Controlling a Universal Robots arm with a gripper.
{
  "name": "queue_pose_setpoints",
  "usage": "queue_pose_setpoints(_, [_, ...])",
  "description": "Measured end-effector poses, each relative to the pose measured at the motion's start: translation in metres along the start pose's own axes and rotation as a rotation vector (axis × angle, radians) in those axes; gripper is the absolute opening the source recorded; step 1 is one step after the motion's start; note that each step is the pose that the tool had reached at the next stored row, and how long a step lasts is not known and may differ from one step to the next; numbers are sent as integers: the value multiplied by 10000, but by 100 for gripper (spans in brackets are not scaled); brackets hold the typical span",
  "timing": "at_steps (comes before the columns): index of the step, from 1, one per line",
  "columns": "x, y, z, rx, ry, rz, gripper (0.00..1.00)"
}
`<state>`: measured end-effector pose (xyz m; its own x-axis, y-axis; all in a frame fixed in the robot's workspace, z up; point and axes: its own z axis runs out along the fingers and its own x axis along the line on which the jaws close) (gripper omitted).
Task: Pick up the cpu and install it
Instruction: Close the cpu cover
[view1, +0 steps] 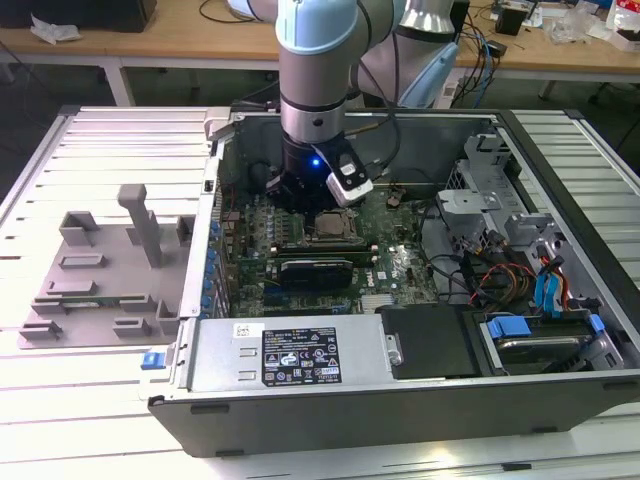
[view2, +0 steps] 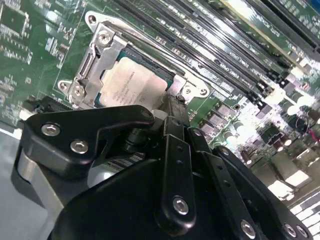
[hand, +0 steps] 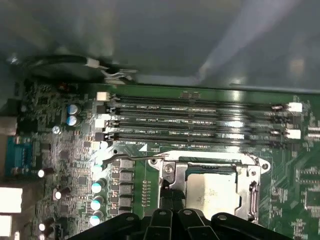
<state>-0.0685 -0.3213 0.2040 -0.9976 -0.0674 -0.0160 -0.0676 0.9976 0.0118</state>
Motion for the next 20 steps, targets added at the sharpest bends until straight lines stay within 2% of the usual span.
queue_pose_setpoints(1, [0,0,4,-5,6,-406,11])
queue_pose_setpoints(4, [1,0,11,-7,8,-527,11])
queue_pose_setpoints(9, [1,0,16,-20,14,-1173,11])
queue_pose_setpoints(17, [-1,1,-79,-20,14,-1180,11])
queue_pose_setpoints(20, [-2,2,-156,-21,13,-1180,11])
